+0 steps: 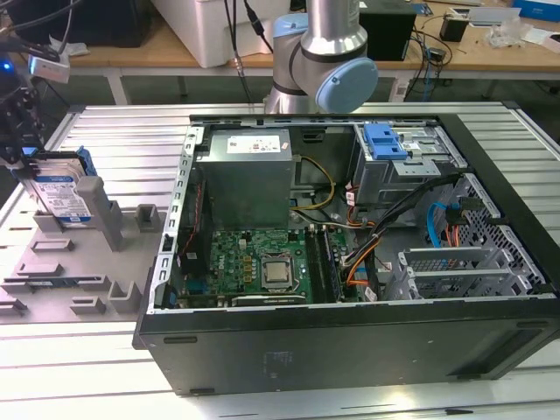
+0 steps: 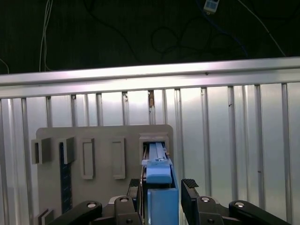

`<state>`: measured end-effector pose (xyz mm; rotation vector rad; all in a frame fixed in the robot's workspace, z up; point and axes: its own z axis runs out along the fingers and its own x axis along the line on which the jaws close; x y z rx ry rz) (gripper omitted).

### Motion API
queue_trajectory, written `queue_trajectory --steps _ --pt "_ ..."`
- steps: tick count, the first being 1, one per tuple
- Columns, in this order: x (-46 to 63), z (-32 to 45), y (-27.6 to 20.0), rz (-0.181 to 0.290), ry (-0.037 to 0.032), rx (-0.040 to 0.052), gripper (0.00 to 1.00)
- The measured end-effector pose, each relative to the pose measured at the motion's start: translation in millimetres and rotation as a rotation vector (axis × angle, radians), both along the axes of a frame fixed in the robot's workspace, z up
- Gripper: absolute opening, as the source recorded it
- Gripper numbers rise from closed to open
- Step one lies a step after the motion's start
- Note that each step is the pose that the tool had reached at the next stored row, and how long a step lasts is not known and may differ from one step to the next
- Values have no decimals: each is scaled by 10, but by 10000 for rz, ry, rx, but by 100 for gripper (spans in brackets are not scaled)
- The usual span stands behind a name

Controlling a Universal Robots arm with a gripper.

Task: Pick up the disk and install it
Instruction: 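Pick up the disk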

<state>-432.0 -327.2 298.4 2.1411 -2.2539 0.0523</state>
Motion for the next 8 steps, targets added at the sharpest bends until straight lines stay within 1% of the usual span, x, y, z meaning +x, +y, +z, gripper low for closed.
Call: queue_trajectory --steps 4,6,8 --pt "0 -29 0 0 0 0 48" --pt "0 -58 0 -1 1 0 48" --pt "0 -61 0 0 2 -1 48"
